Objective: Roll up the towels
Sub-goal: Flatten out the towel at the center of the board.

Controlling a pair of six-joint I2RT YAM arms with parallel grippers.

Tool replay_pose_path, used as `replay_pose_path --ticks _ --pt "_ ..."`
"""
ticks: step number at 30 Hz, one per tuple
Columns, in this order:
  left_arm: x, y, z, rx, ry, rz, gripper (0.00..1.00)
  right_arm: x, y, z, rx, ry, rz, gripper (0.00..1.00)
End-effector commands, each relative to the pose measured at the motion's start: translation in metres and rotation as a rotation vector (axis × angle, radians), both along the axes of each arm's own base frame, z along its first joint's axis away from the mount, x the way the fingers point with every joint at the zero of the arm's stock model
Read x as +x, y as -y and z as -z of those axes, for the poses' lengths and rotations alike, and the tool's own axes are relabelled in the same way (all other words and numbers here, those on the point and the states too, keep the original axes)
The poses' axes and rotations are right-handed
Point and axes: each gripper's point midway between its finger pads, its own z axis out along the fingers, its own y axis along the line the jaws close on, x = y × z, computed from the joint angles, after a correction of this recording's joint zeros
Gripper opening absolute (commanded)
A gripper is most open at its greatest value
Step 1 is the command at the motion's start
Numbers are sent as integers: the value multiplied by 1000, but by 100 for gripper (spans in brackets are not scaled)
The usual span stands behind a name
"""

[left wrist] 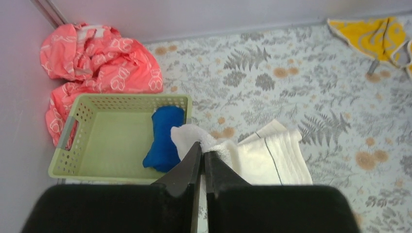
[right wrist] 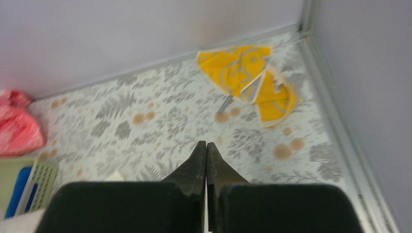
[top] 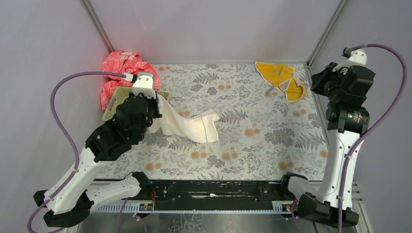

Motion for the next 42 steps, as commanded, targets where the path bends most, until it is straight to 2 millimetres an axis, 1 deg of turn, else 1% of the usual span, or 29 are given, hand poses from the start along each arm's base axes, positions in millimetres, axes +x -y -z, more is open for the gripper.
replay_pose_path --ticks 1,3,4,6,8,10,13,17,19,21,22,25,27,28,32,36,39,42 --pt "0 11 50 82 -125 41 0 19 -53 92 200 -205 -261 4" --pt "0 11 66 85 -156 25 0 25 -79 114 227 -222 -311 13" --pt "0 11 73 87 -168 18 0 27 -95 126 237 -243 -344 18" --pt "-1 8 82 80 -180 -7 0 31 -128 156 277 -314 -419 26" --pt "-2 6 88 70 -187 -20 0 31 -156 186 323 -382 -479 31" --pt "-3 3 90 64 -187 -38 0 28 -180 214 367 -411 -528 36" --pt "-5 1 95 58 -194 -45 0 14 -218 249 418 -449 -620 45" --pt "-7 -2 102 67 -210 -60 0 -13 -267 287 484 -493 -710 47" --pt "-7 -3 104 74 -216 -67 0 -23 -287 305 519 -507 -722 48" --pt "-7 -4 106 83 -222 -70 0 -31 -305 319 550 -517 -747 48" --pt "-6 -4 106 85 -223 -72 0 -30 -312 323 564 -505 -757 48" --pt "-6 -4 107 92 -229 -77 0 -36 -326 336 610 -517 -761 49" --pt "-6 -5 107 89 -229 -81 0 -37 -331 342 623 -516 -756 49" --pt "-6 -5 106 86 -227 -81 0 -39 -333 348 625 -530 -749 49" --pt "-7 -6 105 85 -223 -82 0 -48 -342 360 646 -583 -752 49" --pt "-6 -7 103 91 -220 -87 0 -62 -345 376 648 -654 -736 47" --pt "-6 -8 102 96 -220 -90 0 -72 -342 387 640 -696 -712 44" --pt "-7 -9 102 97 -218 -96 0 -79 -344 392 624 -719 -715 42"
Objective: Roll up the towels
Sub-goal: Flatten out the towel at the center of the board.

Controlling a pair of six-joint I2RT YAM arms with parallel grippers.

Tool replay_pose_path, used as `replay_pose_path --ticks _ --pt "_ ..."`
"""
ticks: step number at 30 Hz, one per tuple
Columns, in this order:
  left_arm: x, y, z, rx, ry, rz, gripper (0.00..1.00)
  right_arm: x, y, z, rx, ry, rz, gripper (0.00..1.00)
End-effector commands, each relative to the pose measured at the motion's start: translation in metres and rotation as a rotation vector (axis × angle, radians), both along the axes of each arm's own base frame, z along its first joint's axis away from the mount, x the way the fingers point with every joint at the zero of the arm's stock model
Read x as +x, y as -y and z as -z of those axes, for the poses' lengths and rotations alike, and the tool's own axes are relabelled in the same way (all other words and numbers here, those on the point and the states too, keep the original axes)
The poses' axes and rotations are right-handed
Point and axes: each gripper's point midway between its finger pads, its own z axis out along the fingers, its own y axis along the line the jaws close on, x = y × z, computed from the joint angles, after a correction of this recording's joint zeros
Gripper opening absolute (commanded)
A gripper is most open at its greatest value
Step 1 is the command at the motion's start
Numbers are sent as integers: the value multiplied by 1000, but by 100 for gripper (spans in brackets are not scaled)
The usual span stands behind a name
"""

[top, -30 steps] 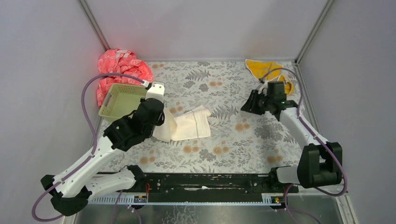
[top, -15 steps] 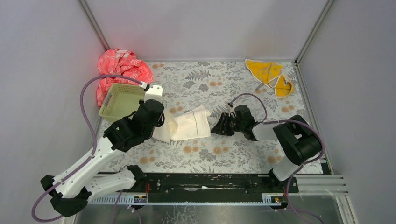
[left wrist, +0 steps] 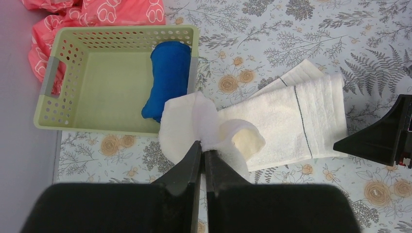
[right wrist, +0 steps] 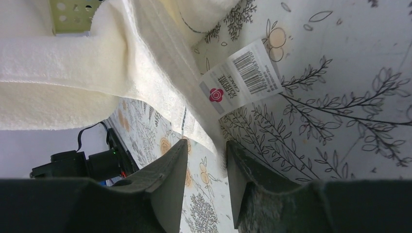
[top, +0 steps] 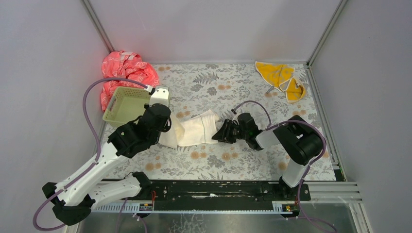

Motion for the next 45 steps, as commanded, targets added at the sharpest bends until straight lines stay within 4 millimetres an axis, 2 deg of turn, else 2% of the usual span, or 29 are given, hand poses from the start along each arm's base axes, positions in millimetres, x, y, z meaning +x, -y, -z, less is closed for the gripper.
replay_pose_path --ticks 1,5,8,11,12,15,21,24,26,30,33,35,37,41,45 --pt "0 -10 -6 10 17 -39 0 -19 2 24 -69 -61 -5 42" --pt "0 -12 -6 9 22 -48 0 -18 1 22 -78 -43 3 33" --pt "-1 -13 -6 10 25 -52 0 -13 2 13 -81 -17 10 22" --pt "1 -16 -10 16 38 -69 0 3 13 -6 -130 54 50 4" --pt "1 -16 -12 16 44 -71 0 11 20 -17 -160 86 65 0" --pt "6 -15 -19 25 66 -73 0 44 49 -58 -222 183 125 0" --pt "24 5 -34 10 107 -40 0 105 131 -158 -330 361 333 0" --pt "35 14 -44 16 127 -26 0 122 171 -203 -343 411 416 0" --pt "41 17 -51 31 138 -24 0 126 198 -225 -366 424 464 0" --pt "45 20 -65 48 150 -4 0 119 243 -270 -403 476 557 0" --pt "38 19 -79 25 153 31 0 100 270 -296 -475 513 617 0" --pt "29 21 -84 1 134 76 0 84 280 -308 -527 531 640 0" --pt "17 24 -85 -22 104 138 0 68 287 -317 -563 542 663 0" --pt "-6 32 -75 -49 12 253 0 32 296 -330 -601 562 716 0" --pt "-18 32 -56 -21 -69 288 0 14 306 -332 -633 553 767 0"
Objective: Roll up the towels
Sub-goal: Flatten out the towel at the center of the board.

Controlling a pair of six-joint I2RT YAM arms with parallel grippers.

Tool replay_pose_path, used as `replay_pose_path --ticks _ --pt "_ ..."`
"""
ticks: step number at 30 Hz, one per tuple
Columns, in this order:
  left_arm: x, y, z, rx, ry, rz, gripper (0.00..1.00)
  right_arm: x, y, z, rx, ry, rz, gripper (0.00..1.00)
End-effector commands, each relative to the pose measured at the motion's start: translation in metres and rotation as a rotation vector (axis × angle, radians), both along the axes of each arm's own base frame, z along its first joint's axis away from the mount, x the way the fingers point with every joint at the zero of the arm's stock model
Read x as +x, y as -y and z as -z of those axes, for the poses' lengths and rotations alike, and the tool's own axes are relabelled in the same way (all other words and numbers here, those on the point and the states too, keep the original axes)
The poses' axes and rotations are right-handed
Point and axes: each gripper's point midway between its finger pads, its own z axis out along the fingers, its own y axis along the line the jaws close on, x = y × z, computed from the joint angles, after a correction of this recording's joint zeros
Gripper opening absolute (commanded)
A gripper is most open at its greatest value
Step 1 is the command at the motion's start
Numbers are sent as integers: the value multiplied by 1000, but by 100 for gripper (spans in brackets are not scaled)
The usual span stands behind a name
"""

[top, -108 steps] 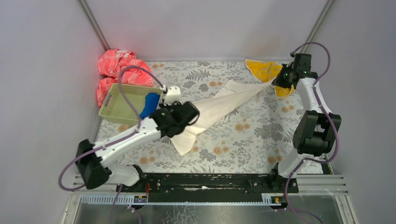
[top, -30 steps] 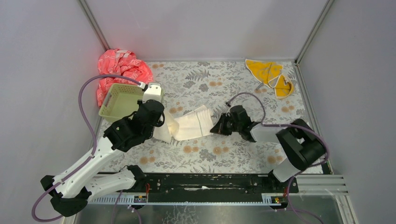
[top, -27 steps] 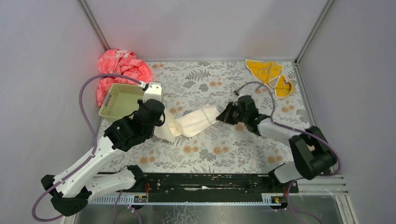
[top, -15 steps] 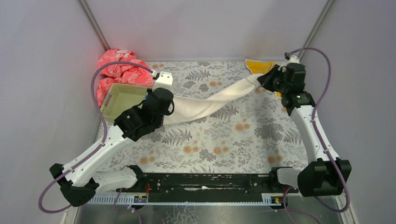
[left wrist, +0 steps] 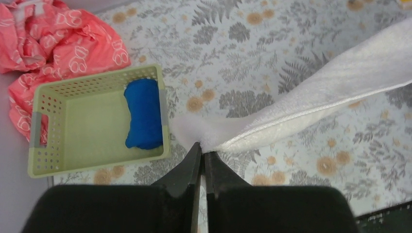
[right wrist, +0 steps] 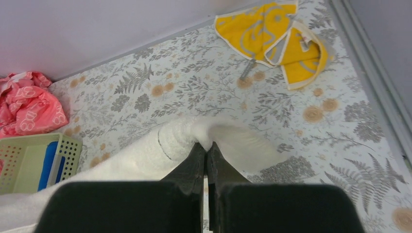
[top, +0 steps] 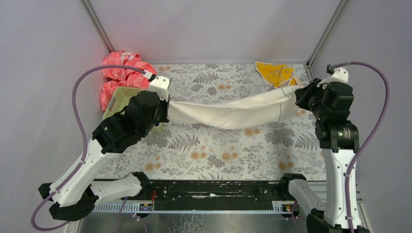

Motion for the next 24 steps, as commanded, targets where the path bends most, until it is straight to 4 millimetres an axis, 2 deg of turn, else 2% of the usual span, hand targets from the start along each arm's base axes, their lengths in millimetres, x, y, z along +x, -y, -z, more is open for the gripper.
replay_pose_path --ticks 1,5,10,13,14,15,20,24 --pt "-18 2 31 65 -131 79 0 -21 21 -2 -57 -19 107 0" --pt "-1 3 66 159 -165 23 0 -9 34 25 -46 -70 195 0" --pt "38 15 122 264 -239 -30 0 29 47 89 -19 -230 260 0" --pt "77 9 164 338 -314 -116 0 54 59 124 23 -304 277 0" --pt "89 3 166 343 -314 -157 0 65 62 135 37 -327 270 0" --pt "105 -1 180 364 -339 -195 0 76 66 144 45 -351 266 0" --pt "171 -9 207 365 -375 -256 0 132 77 190 74 -448 216 0" --pt "211 1 229 363 -380 -224 0 172 79 231 133 -504 155 0"
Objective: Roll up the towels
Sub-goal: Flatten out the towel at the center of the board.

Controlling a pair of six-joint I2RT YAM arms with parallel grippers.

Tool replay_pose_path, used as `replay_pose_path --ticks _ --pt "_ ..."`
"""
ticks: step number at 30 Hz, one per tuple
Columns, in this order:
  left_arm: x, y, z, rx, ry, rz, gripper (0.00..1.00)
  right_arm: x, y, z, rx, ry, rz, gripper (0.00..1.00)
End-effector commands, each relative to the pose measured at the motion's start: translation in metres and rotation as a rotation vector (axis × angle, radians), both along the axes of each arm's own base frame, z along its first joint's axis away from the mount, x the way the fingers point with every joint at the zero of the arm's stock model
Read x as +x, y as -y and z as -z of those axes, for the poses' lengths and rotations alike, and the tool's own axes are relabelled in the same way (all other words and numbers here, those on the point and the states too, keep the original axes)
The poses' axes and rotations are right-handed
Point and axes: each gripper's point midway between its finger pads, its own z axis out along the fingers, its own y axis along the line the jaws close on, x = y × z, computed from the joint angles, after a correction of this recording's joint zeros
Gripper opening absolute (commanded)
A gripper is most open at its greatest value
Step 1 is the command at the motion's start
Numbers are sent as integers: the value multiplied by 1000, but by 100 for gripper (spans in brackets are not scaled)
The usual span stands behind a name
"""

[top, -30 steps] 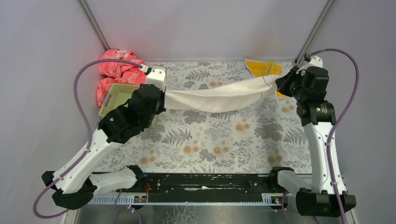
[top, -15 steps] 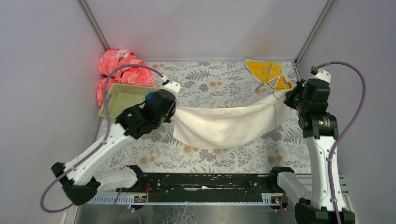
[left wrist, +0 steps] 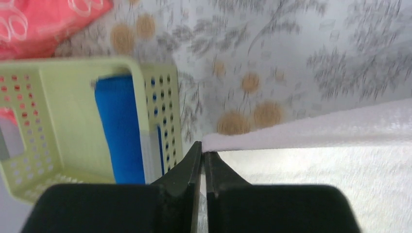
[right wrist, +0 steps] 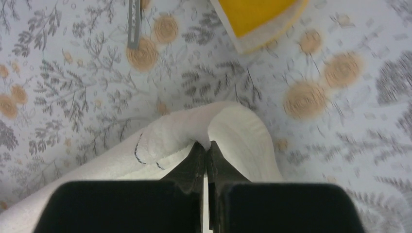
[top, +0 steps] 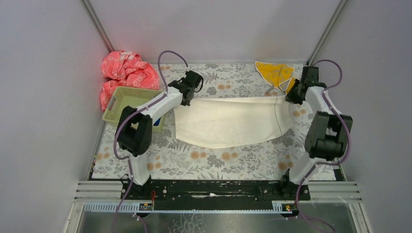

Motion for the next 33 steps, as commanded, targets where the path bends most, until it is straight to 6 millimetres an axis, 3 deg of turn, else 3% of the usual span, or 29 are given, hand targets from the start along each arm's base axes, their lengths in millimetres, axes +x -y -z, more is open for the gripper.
replay_pose_path --ticks 1,6,12,21,24,26,29,33 --pt "62 13 -8 -45 111 34 0 66 9 -6 45 124 -55 0" --pt "92 11 9 -30 108 46 0 101 8 5 95 138 -124 0" --pt "107 -14 7 -49 133 -24 0 134 -4 -15 167 236 -179 0" --pt "103 -15 8 -68 132 -3 0 125 -5 -6 187 202 -168 0" --pt "112 -7 -2 -89 150 10 0 120 0 -6 173 197 -158 0" --pt "110 -4 -17 -89 162 6 0 115 1 -18 171 219 -161 0" --pt "96 -6 -52 -104 223 -10 0 98 0 -57 127 285 -169 0" --pt "63 -15 -101 -177 324 -41 0 62 -1 -102 67 354 -154 0"
